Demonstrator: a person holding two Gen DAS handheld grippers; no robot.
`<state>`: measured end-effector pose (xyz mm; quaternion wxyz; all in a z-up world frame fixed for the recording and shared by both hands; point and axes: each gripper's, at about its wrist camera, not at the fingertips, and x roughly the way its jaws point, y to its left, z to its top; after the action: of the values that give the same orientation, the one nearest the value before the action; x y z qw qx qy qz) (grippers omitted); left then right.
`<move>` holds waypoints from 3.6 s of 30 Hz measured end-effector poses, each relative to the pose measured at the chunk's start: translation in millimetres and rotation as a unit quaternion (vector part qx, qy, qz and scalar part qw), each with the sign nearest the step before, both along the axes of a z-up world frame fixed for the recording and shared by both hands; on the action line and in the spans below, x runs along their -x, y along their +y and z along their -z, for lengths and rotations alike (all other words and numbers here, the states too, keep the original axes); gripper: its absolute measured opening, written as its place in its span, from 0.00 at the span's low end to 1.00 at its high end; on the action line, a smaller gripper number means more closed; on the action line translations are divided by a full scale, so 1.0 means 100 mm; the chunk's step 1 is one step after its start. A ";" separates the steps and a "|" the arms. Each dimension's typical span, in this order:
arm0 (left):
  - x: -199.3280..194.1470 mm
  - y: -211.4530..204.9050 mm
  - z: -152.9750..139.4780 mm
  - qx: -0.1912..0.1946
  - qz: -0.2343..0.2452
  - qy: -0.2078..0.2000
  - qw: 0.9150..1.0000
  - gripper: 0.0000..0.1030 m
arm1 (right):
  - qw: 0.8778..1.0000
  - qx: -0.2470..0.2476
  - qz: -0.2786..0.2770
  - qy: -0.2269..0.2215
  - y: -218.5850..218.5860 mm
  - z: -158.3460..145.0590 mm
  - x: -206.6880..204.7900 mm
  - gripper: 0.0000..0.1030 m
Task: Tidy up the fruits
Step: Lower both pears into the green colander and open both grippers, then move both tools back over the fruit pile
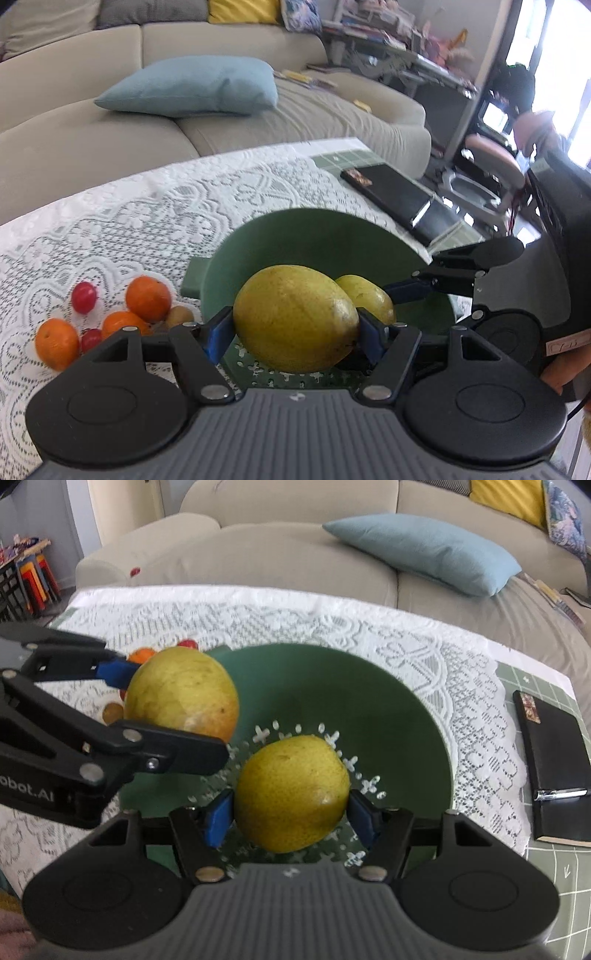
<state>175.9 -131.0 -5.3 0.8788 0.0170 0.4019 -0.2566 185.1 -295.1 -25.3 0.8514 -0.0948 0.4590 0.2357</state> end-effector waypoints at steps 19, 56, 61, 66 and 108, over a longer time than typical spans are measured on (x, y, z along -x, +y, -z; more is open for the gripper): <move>-0.15 -0.25 0.15 -0.085 0.025 0.023 0.996 0.77 | 0.995 0.088 -0.047 0.017 0.15 0.11 -0.07 0.61; 0.21 0.06 -0.12 -0.040 -0.008 -0.018 0.999 0.79 | 0.998 0.058 -0.022 -0.029 0.07 -0.37 0.24 0.77; 0.39 0.23 -0.27 -0.017 -0.028 -0.044 0.998 0.79 | 0.995 0.044 0.011 -0.086 0.13 -0.43 0.45 0.80; 0.58 0.40 -0.36 -0.008 -0.043 -0.069 0.997 0.79 | 0.990 0.010 0.044 -0.134 0.21 -0.47 0.65 0.80; 1.41 1.63 0.46 0.041 -0.197 -0.080 0.976 0.60 | 0.975 -0.086 0.069 -0.191 1.17 0.38 1.41 0.45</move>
<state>34.5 32.3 -51.4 0.9412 -0.0785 0.3152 -0.0927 44.4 -178.1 -63.2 0.9424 -0.0323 0.2715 0.1929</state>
